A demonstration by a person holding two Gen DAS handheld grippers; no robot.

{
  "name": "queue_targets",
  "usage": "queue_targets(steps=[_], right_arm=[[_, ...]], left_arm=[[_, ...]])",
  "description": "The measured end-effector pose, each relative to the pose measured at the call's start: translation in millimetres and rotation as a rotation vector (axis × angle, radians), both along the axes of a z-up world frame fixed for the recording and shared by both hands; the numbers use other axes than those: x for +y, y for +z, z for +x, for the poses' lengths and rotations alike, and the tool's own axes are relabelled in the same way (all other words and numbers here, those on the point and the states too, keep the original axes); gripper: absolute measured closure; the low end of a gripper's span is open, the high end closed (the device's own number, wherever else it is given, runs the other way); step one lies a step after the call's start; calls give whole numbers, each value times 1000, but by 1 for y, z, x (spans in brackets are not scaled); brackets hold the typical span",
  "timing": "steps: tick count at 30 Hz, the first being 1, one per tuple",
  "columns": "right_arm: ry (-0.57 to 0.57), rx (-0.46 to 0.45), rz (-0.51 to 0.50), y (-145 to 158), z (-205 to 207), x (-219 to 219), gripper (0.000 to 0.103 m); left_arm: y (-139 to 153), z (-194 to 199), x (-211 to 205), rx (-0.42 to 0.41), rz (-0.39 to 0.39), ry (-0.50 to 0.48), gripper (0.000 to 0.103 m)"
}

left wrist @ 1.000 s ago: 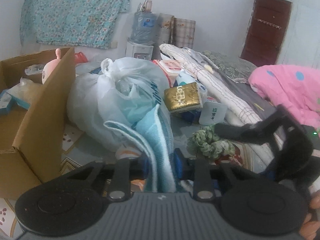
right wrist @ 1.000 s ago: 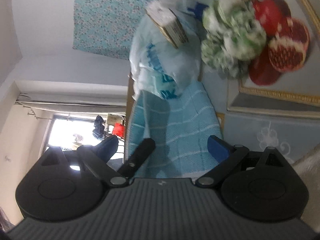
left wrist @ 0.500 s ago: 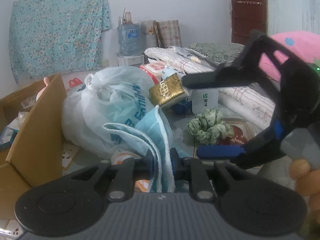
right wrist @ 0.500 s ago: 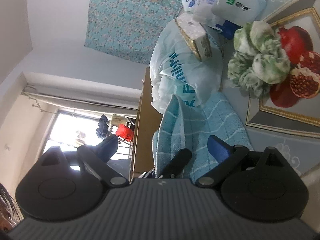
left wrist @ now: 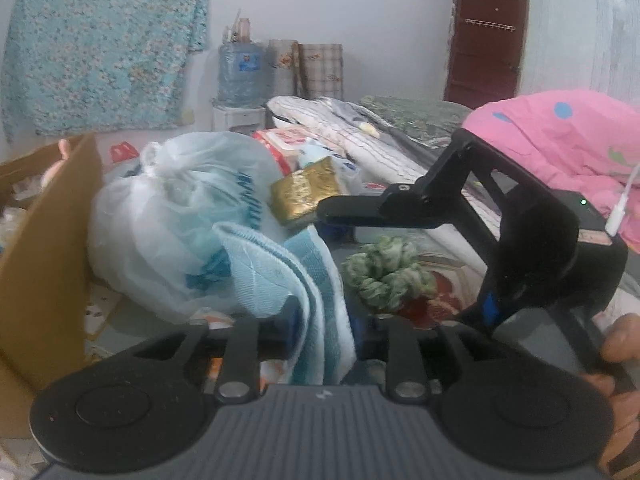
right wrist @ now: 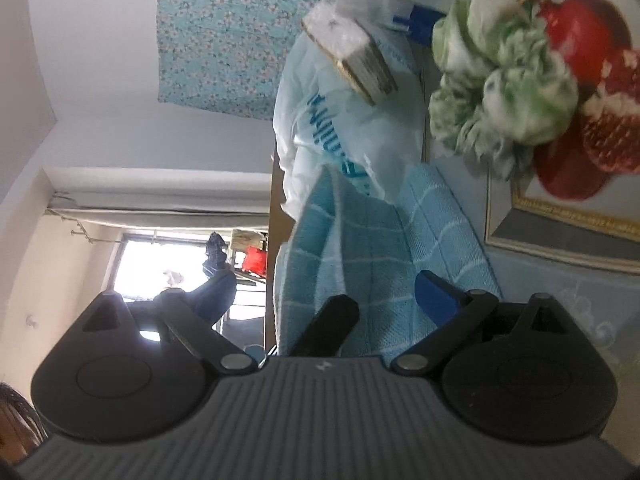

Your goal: Organize soft objects

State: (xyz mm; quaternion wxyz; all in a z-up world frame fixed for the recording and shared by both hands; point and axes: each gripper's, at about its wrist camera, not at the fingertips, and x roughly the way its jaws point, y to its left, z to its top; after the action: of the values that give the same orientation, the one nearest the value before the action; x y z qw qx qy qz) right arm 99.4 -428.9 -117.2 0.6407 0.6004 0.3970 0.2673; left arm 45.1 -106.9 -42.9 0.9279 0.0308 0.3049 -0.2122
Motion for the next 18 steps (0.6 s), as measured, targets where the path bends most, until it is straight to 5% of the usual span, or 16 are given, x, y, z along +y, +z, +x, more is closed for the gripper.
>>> queue_targets(steps=[4, 10, 18], right_arm=[[-51, -36, -32, 8, -6, -13, 6], [-104, -143, -57, 34, -8, -35, 6], [-4, -207, 7, 52, 10, -29, 6]], left_arm=[[-6, 4, -13, 10, 29, -26, 71], [-12, 12, -26, 46, 41, -78, 51], [-18, 11, -19, 98, -32, -139, 25]])
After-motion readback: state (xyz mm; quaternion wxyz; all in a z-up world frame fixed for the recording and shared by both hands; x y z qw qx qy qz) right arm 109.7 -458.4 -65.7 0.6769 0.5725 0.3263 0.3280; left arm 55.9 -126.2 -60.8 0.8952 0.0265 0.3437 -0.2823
